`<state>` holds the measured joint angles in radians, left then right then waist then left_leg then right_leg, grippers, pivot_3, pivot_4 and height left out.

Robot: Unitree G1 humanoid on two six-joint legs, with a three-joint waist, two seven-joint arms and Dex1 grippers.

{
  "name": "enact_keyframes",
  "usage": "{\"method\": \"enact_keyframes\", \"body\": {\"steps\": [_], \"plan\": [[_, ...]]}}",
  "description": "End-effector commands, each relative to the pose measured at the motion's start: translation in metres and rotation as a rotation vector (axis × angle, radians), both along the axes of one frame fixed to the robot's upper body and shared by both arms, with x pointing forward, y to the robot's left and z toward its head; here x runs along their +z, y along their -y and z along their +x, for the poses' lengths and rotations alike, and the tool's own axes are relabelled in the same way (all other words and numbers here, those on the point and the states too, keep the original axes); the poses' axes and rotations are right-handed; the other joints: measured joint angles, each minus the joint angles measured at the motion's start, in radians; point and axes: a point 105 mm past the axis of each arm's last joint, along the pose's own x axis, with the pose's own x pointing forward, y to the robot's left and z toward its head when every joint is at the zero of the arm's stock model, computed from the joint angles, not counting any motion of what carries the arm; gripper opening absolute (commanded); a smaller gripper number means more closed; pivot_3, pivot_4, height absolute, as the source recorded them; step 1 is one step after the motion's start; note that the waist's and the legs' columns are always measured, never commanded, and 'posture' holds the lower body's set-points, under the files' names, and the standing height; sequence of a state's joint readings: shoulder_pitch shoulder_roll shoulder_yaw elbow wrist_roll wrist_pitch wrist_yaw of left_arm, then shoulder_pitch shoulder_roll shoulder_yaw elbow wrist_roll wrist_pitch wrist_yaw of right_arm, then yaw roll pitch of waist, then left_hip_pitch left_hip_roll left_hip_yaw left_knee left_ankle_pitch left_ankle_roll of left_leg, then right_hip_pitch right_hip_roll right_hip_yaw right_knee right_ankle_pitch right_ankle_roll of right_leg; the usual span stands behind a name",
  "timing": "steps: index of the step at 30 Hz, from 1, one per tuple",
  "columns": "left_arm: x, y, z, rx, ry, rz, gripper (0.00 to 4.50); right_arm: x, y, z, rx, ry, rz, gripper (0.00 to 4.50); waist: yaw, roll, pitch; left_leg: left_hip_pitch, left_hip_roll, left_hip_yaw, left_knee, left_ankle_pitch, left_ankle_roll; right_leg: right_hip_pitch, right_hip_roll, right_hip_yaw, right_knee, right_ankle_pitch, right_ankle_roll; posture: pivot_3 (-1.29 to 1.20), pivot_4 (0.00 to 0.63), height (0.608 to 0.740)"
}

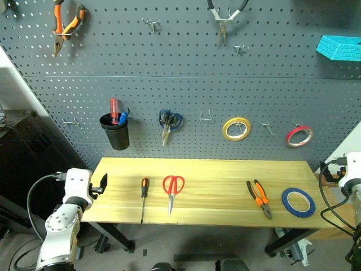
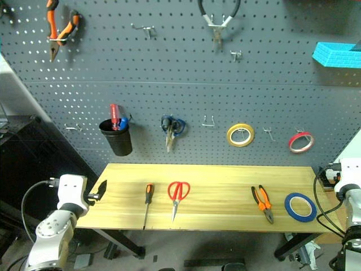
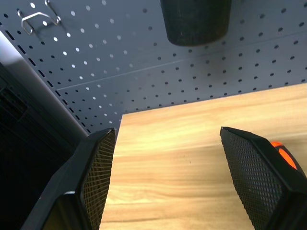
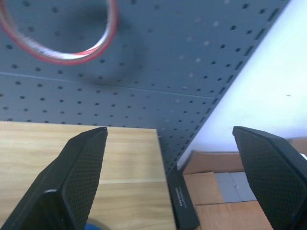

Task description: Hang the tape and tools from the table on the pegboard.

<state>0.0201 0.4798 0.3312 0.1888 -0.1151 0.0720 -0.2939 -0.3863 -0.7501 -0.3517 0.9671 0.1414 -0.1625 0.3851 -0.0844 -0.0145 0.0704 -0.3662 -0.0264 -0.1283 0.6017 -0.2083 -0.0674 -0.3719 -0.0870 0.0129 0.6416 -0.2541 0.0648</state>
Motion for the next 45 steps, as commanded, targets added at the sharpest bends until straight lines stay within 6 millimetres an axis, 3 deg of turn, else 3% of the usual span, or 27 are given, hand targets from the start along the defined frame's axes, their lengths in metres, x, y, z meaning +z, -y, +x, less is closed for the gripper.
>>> {"method": "enact_keyframes", "body": {"steps": [1,8,12,17,21,25,27,31,36,41,45], "plan": [[0.016,-0.004,0.003,-0.003,0.048,0.051,3.7,0.017,0.001,0.005,0.007,0.066,-0.014,4.5,-0.001,0.0,0.0,0.0,0.0,0.001,0.0,0.0,0.0,0.0,0.0,0.001,0.0,0.0,0.0,-0.06,0.0,0.74],[0.009,-0.006,-0.001,-0.001,0.005,0.087,3.7,0.006,-0.011,0.004,0.064,0.03,-0.009,4.5,0.0,0.0,0.0,0.0,0.0,0.001,0.0,0.0,0.0,0.0,0.0,0.001,0.0,0.0,0.0,-0.06,0.0,0.74],[0.012,0.023,-0.001,-0.124,-0.027,0.058,3.7,-0.007,-0.032,0.002,0.162,-0.025,0.038,4.5,0.0,0.0,0.0,0.0,0.0,0.001,0.0,0.0,0.0,0.0,0.0,0.001,0.0,0.0,0.0,-0.07,0.006,0.74],[0.029,0.053,0.008,-0.186,-0.004,0.072,3.7,-0.011,-0.055,-0.005,0.204,-0.082,0.132,4.5,0.001,-0.002,0.021,0.0,0.003,0.003,0.002,-0.001,0.0,-0.001,0.0,0.001,0.002,0.0,0.0,-0.13,0.09,0.74],[0.032,0.113,0.015,-0.395,-0.035,0.009,3.7,-0.017,-0.077,-0.016,0.243,-0.196,0.16,4.5,0.001,0.002,0.061,-0.003,0.004,0.006,0.005,-0.001,0.0,-0.002,0.0,0.002,0.002,0.0,0.0,-0.17,0.15,0.74],[0.046,0.171,0.016,-0.655,-0.016,0.026,3.7,-0.03,-0.089,-0.02,0.251,-0.344,0.156,4.5,-0.002,-0.003,0.091,-0.012,0.004,0.007,0.007,-0.001,0.0,-0.01,0.0,0.002,0.002,0.0,0.001,-0.2,0.186,0.74],[0.051,0.194,0.012,-0.797,-0.024,0.048,3.7,-0.034,-0.092,-0.018,0.246,-0.387,0.159,4.5,-0.006,-0.002,0.1,-0.02,0.004,0.007,0.007,-0.001,0.001,-0.017,0.001,0.003,0.003,0.002,0.002,-0.21,0.198,0.74],[0.062,0.239,-0.005,-1.106,-0.058,0.051,3.7,-0.046,-0.092,-0.012,0.248,-0.459,0.154,4.5,-0.015,0.0,0.123,-0.02,0.005,0.01,0.006,-0.002,0.004,-0.018,0.001,0.004,0.002,0.004,0.007,-0.22,0.207,0.74],[0.063,0.263,-0.017,-1.335,-0.082,0.143,3.7,-0.064,-0.09,0.0,0.235,-0.529,0.174,4.5,-0.028,-0.003,0.143,-0.02,0.005,0.012,0.006,-0.004,0.007,-0.018,0.001,0.005,0.002,0.002,0.009,-0.23,0.218,0.74],[0.066,0.271,-0.013,-1.39,-0.054,0.182,3.7,-0.08,-0.086,0.008,0.193,-0.6,0.214,4.5,-0.038,-0.005,0.151,-0.02,0.005,0.013,0.007,-0.004,0.007,-0.018,0.0,0.006,0.002,0.003,0.01,-0.23,0.218,0.74],[0.064,0.272,-0.011,-1.4,-0.045,0.205,3.7,-0.095,-0.093,0.003,0.235,-0.692,0.249,4.5,-0.054,-0.006,0.152,-0.02,0.005,0.013,0.007,-0.005,0.008,-0.018,0.0,0.006,0.002,0.003,0.01,-0.23,0.198,0.74]]}}
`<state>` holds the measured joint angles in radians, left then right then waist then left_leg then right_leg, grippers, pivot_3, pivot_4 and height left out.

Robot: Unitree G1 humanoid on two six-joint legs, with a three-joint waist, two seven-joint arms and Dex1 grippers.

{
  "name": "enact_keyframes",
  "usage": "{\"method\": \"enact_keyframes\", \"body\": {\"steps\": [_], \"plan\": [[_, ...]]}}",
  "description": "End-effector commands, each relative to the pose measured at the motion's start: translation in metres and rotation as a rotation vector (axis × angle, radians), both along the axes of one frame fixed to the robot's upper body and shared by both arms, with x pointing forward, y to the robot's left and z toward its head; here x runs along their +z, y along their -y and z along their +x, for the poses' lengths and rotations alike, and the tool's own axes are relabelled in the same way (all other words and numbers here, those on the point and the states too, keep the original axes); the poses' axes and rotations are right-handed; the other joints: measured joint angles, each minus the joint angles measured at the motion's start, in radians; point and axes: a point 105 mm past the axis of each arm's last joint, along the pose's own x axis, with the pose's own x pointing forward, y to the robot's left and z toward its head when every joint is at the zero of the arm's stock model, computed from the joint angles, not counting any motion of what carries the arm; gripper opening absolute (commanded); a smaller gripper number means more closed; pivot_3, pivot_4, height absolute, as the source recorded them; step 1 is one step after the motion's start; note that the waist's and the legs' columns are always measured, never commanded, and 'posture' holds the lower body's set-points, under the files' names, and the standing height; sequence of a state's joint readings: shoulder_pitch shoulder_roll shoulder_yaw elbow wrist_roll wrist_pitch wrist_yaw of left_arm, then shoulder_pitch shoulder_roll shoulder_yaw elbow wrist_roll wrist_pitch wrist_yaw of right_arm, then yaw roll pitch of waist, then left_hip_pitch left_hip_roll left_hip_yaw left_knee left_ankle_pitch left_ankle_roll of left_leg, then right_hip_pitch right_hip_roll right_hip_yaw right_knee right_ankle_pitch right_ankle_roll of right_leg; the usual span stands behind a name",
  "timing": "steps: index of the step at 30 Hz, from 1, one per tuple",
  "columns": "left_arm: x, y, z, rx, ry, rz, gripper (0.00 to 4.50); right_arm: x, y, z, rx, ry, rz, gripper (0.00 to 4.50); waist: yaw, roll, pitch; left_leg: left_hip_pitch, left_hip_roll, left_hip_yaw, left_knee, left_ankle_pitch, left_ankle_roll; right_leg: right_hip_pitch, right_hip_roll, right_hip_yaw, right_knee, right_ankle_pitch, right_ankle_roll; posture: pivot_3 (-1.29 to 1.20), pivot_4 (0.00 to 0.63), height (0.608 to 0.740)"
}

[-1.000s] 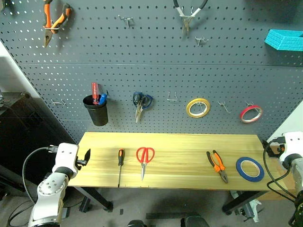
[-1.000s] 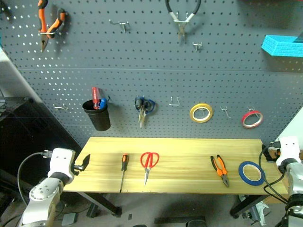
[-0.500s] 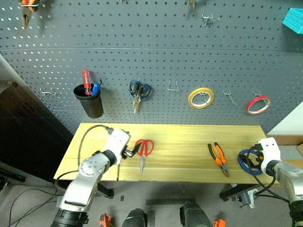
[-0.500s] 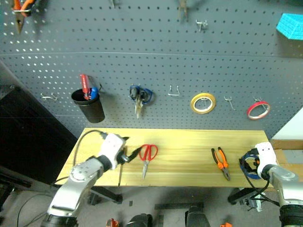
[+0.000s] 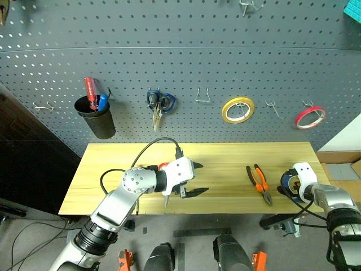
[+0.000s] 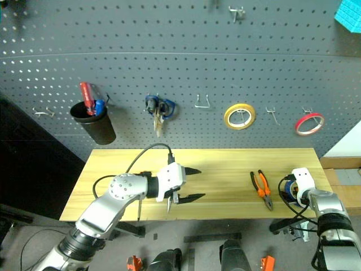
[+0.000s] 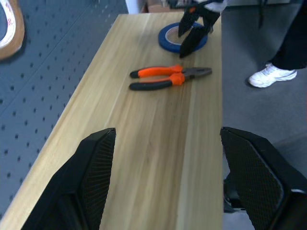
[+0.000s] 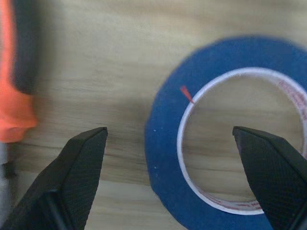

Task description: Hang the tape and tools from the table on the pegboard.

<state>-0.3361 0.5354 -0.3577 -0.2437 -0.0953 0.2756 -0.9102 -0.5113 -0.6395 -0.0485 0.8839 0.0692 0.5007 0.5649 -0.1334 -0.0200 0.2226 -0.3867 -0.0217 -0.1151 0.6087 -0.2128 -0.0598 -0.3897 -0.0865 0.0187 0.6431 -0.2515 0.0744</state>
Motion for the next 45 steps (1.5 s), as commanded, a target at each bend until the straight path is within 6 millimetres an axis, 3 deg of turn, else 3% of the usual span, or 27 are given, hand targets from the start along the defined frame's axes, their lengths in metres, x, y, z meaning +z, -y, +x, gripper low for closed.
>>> {"method": "enact_keyframes", "body": {"steps": [1,7,12,16,21,25,27,29,32,37,45], "plan": [[0.006,0.005,-0.001,-0.032,0.039,-0.008,3.73,-0.014,-0.002,-0.01,0.04,-0.085,0.005,4.12,-0.006,-0.001,0.0,0.0,0.0,0.0,0.0,0.0,0.0,0.0,0.0,0.0,0.0,0.0,0.0,-0.23,0.198,0.74],[0.006,0.003,0.006,-0.018,0.038,-0.025,3.73,-0.03,-0.009,-0.019,0.129,-0.163,-0.045,2.26,-0.011,-0.008,-0.004,0.002,0.0,0.0,0.001,0.0,0.0,0.002,0.0,0.0,0.001,0.0,0.001,-0.24,0.174,0.74],[0.006,0.007,0.005,-0.029,0.017,-0.054,3.73,-0.03,-0.006,-0.013,0.142,-0.097,-0.143,0.67,-0.013,-0.018,-0.011,0.002,0.0,0.0,0.003,0.0,0.0,0.003,0.0,0.0,0.0,0.002,0.003,-0.25,0.159,0.74],[0.017,0.011,0.004,-0.022,-0.029,-0.151,3.73,-0.006,-0.005,-0.002,0.208,0.05,-0.239,0.67,-0.007,-0.017,-0.013,0.002,0.0,0.0,0.004,0.0,0.0,0.004,-0.001,0.0,0.0,0.002,0.004,-0.24,0.152,0.74],[0.023,0.007,-0.002,-0.035,-0.075,-0.212,3.73,0.058,-0.017,-0.006,0.26,0.313,-0.325,0.67,-0.007,-0.001,-0.015,-0.003,0.0,0.0,0.004,0.0,0.0,-0.001,-0.001,0.001,0.001,0.002,0.004,-0.25,0.142,0.74],[0.029,0.004,0.001,-0.017,-0.074,-0.252,3.73,0.097,-0.059,-0.031,0.344,0.524,-0.377,0.67,-0.013,0.002,-0.016,-0.006,0.001,0.002,0.004,0.0,0.0,-0.007,0.0,0.002,0.003,0.002,0.004,-0.27,0.138,0.74],[0.035,0.0,0.007,0.015,-0.077,-0.282,3.73,0.117,-0.092,-0.04,0.463,0.665,-0.473,0.67,-0.014,0.002,-0.017,-0.006,0.001,0.002,0.004,0.0,0.0,-0.007,0.0,0.002,0.004,0.002,0.005,-0.28,0.137,0.74],[0.039,-0.003,0.011,0.035,-0.069,-0.296,3.73,0.138,-0.117,-0.042,0.522,0.799,-0.529,0.67,-0.017,0.002,-0.017,-0.006,0.0,0.002,0.005,0.0,0.0,-0.006,0.0,0.003,0.004,0.003,0.005,-0.28,0.136,0.74],[0.042,-0.003,0.014,0.039,-0.06,-0.301,3.73,0.162,-0.137,-0.033,0.542,0.934,-0.542,0.67,-0.027,0.002,-0.017,-0.006,0.0,0.004,0.009,0.0,0.0,-0.005,0.0,0.004,0.003,0.005,0.007,-0.28,0.132,0.74],[0.053,0.003,0.017,0.023,-0.021,-0.322,3.73,0.182,-0.142,-0.005,0.549,1.023,-0.543,0.67,-0.037,0.001,-0.017,-0.009,0.0,0.003,0.015,0.0,0.0,-0.005,0.0,0.004,0.003,0.008,0.007,-0.27,0.118,0.74],[0.068,0.01,0.024,0.058,0.017,-0.402,3.73,0.172,-0.142,0.04,0.596,1.007,-0.486,0.67,-0.042,0.002,-0.018,-0.011,-0.001,0.002,0.016,0.0,0.0,-0.006,0.0,0.003,0.003,0.01,0.003,-0.26,0.098,0.74]]}}
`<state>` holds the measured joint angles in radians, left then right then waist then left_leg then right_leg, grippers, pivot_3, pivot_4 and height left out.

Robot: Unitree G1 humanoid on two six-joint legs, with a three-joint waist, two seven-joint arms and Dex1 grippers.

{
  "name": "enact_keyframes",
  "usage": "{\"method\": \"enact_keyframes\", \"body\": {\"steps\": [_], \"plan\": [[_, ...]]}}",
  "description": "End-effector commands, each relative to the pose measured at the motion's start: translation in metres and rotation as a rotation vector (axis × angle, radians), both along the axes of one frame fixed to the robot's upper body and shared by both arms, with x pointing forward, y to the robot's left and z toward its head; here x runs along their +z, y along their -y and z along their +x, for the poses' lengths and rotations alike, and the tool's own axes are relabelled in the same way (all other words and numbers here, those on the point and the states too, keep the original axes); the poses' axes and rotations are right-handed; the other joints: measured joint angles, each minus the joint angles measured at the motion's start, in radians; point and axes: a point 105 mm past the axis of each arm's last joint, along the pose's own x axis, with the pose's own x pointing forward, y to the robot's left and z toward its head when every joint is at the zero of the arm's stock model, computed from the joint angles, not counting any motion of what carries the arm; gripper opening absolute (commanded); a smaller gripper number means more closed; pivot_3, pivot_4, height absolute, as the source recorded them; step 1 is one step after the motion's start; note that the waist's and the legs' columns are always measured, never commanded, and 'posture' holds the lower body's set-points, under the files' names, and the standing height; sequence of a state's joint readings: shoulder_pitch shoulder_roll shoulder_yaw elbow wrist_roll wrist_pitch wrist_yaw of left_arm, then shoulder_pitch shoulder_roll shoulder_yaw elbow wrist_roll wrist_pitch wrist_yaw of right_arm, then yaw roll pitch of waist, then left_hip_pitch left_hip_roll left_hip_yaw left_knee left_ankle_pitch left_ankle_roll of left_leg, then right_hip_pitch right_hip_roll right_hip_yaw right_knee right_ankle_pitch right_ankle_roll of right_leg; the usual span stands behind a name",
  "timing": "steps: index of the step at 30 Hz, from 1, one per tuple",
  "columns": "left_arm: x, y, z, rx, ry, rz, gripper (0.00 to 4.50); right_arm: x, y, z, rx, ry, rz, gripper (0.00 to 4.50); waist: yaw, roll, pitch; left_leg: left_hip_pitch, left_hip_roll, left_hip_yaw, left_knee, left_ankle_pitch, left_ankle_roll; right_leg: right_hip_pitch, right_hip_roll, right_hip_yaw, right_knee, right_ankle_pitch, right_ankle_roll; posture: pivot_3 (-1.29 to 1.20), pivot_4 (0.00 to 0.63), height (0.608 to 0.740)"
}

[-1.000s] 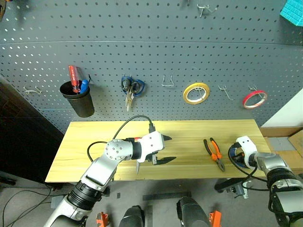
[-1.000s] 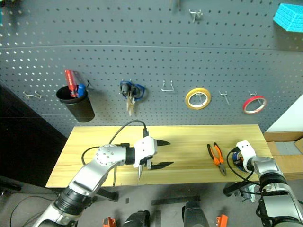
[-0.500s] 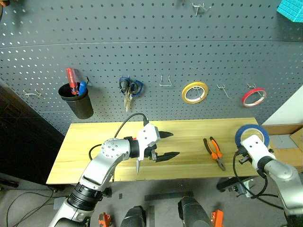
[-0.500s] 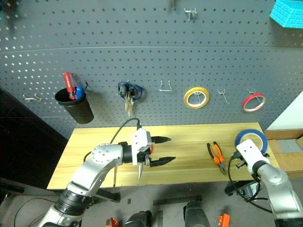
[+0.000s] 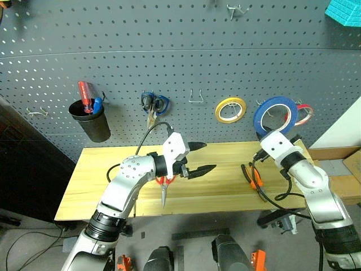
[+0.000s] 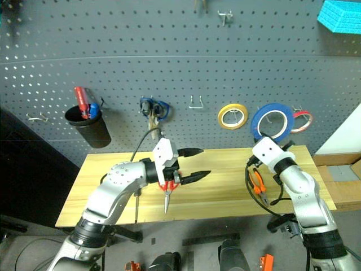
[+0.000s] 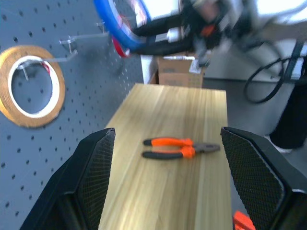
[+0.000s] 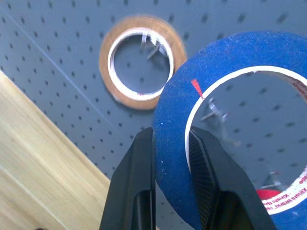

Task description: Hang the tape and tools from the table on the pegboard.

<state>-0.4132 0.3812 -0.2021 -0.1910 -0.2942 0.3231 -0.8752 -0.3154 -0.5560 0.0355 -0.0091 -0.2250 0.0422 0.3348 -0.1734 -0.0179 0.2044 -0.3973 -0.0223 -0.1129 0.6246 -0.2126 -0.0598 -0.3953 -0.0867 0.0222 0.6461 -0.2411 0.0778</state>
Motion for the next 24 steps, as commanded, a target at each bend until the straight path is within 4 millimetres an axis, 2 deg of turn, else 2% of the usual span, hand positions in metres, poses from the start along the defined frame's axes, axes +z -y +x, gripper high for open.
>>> {"method": "enact_keyframes", "body": {"steps": [1,3,5,6,7,11,14,15,18,20,24], "plan": [[0.02,0.001,0.005,0.028,0.058,-0.065,3.73,0.006,-0.007,0.014,0.053,0.02,0.024,0.67,-0.006,0.0,0.0,0.0,0.0,0.0,0.0,0.0,0.0,0.0,0.0,0.0,0.0,0.0,0.0,-0.26,0.098,0.74],[0.023,0.002,0.009,0.046,0.068,-0.075,3.73,0.004,-0.003,0.023,0.042,0.01,0.054,0.67,-0.016,0.001,-0.001,0.0,0.0,0.0,0.001,0.0,0.0,0.0,0.0,0.0,0.001,0.0,0.0,-0.26,0.094,0.74],[0.023,0.001,0.011,0.058,0.072,-0.078,3.73,0.003,-0.002,0.024,0.048,0.006,0.066,1.38,-0.019,0.001,-0.002,0.0,0.0,0.0,0.002,0.0,0.0,0.0,0.0,0.0,0.001,0.001,0.0,-0.26,0.093,0.74],[0.023,0.0,0.012,0.067,0.072,-0.077,3.73,0.001,-0.002,0.022,0.052,0.004,0.066,1.55,-0.021,0.001,-0.003,0.0,0.0,0.0,0.002,0.0,0.0,0.0,0.0,0.0,0.001,0.001,0.0,-0.26,0.093,0.74],[0.022,-0.002,0.014,0.076,0.072,-0.076,3.73,0.0,-0.001,0.021,0.053,0.002,0.064,1.91,-0.022,0.001,-0.004,0.0,0.0,0.0,0.002,0.0,0.0,0.0,0.0,0.0,0.001,0.001,0.0,-0.26,0.093,0.74],[0.014,-0.017,0.023,0.134,0.1,-0.014,3.73,-0.011,0.006,0.007,0.023,-0.032,0.08,3.22,-0.023,0.002,-0.009,0.0,0.0,0.0,0.002,0.0,0.0,0.0,0.0,0.0,0.001,0.001,-0.001,-0.26,0.097,0.74],[0.006,-0.033,0.031,0.164,0.165,0.09,3.73,-0.024,0.015,-0.005,-0.059,-0.119,0.169,4.23,-0.022,0.005,-0.014,0.0,0.0,0.0,0.002,0.0,0.0,0.0,0.0,0.001,0.002,0.001,0.0,-0.26,0.099,0.74],[0.002,-0.039,0.033,0.167,0.181,0.131,3.73,-0.032,0.021,-0.008,-0.133,-0.182,0.261,4.49,-0.023,0.005,-0.016,0.0,0.0,0.0,0.003,0.0,0.0,0.0,0.0,0.001,0.002,0.001,0.001,-0.26,0.099,0.74],[-0.007,-0.052,0.035,0.167,0.208,0.214,3.73,-0.062,0.03,-0.017,-0.326,-0.377,0.474,4.49,-0.026,0.005,-0.021,0.001,0.001,0.0,0.003,0.0,0.0,0.0,0.001,0.001,0.004,0.0,0.003,-0.26,0.099,0.74],[-0.011,-0.056,0.036,0.164,0.216,0.243,3.73,-0.077,0.024,-0.021,-0.368,-0.506,0.574,4.49,-0.026,0.006,-0.023,0.002,0.001,0.0,0.004,0.001,0.001,0.0,0.002,0.002,0.005,0.001,0.003,-0.27,0.102,0.74],[-0.017,-0.055,0.035,0.134,0.228,0.28,3.73,-0.099,0.014,-0.025,-0.427,-0.689,0.594,4.49,-0.025,0.007,-0.023,0.002,0.0,0.001,0.005,0.002,0.003,0.0,0.002,0.003,0.005,0.003,0.004,-0.27,0.102,0.74]]}}
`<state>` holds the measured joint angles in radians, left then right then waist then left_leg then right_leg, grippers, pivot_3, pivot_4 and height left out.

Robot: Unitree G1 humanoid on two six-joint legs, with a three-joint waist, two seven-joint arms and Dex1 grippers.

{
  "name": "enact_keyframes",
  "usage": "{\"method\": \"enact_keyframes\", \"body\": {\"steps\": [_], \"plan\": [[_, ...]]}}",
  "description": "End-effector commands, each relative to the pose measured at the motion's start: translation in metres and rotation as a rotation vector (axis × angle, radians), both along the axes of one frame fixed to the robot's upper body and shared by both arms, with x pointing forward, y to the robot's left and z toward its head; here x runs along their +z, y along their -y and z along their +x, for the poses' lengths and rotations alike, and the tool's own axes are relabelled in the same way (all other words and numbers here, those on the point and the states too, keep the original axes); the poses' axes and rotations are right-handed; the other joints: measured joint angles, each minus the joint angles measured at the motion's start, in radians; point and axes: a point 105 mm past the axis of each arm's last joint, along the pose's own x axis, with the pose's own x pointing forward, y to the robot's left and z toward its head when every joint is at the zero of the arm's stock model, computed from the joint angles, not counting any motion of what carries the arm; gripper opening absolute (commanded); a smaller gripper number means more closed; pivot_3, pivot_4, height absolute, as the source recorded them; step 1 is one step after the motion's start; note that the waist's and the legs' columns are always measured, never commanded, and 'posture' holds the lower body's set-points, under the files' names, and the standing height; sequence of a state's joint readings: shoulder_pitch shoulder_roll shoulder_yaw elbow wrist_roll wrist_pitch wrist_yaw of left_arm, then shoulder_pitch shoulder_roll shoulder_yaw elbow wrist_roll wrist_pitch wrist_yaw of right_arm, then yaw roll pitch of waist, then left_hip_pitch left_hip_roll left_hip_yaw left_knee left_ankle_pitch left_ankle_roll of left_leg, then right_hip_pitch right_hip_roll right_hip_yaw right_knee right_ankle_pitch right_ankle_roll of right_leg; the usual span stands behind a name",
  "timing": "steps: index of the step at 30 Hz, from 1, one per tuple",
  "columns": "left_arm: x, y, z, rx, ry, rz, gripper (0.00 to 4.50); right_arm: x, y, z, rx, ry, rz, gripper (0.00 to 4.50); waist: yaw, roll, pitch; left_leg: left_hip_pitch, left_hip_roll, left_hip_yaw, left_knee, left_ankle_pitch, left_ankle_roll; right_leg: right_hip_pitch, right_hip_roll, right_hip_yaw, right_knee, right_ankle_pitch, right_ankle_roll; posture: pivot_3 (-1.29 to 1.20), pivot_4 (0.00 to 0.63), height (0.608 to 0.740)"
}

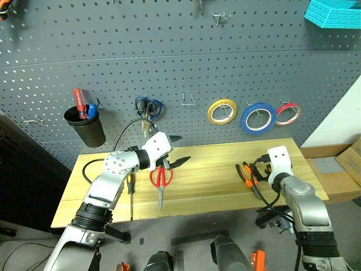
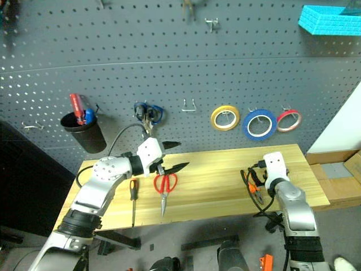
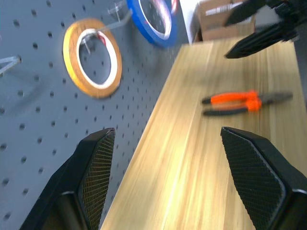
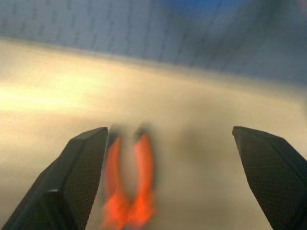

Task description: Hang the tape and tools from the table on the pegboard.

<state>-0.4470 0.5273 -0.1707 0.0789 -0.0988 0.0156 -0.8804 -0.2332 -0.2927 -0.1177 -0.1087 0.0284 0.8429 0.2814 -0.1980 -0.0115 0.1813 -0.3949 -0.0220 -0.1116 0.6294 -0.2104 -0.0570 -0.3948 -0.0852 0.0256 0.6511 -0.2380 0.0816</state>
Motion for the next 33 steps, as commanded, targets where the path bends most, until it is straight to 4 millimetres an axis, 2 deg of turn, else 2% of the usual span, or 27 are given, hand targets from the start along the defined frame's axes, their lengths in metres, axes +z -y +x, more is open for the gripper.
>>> {"method": "enact_keyframes", "body": {"steps": [1,10,14,23,29,33], "plan": [[0.006,0.006,-0.003,-0.044,0.05,0.028,3.73,-0.002,-0.007,0.002,-0.005,-0.086,0.015,4.49,0.0,0.0,0.0,0.0,0.0,0.001,0.0,0.0,0.0,0.0,0.0,0.001,0.0,0.0,0.0,-0.26,0.102,0.74],[0.003,0.009,-0.004,-0.05,0.044,0.026,3.73,-0.036,-0.023,0.013,0.036,-0.193,-0.026,4.49,-0.007,0.001,-0.002,-0.001,0.0,0.002,-0.001,0.0,0.0,-0.002,0.0,0.003,-0.001,0.001,0.001,-0.24,0.101,0.74],[0.007,0.011,-0.004,-0.045,0.037,-0.004,3.73,-0.044,-0.02,0.023,0.035,-0.199,-0.058,4.49,-0.014,0.001,-0.002,-0.001,-0.001,0.004,0.0,0.0,0.0,-0.001,0.0,0.004,-0.001,0.002,0.003,-0.23,0.1,0.74],[0.001,0.01,-0.009,-0.054,0.027,0.014,3.73,-0.061,-0.011,0.038,0.045,-0.25,-0.108,4.49,-0.028,0.001,-0.003,0.0,-0.001,0.005,0.0,0.0,0.001,-0.002,0.0,0.007,-0.001,0.002,0.003,-0.22,0.096,0.74],[-0.001,0.01,-0.01,-0.055,0.013,0.002,3.73,-0.072,-0.012,0.037,0.063,-0.326,-0.043,4.49,-0.031,0.001,-0.006,0.001,-0.001,0.007,0.0,0.0,0.001,-0.001,0.0,0.008,-0.001,0.003,0.004,-0.22,0.095,0.74],[-0.003,0.01,-0.02,-0.069,-0.088,-0.091,3.73,-0.082,-0.016,0.034,0.094,-0.368,-0.033,4.49,-0.042,0.0,-0.016,0.002,-0.001,0.008,0.0,0.0,0.001,-0.001,0.0,0.009,-0.001,0.003,0.005,-0.23,0.094,0.74]]}}
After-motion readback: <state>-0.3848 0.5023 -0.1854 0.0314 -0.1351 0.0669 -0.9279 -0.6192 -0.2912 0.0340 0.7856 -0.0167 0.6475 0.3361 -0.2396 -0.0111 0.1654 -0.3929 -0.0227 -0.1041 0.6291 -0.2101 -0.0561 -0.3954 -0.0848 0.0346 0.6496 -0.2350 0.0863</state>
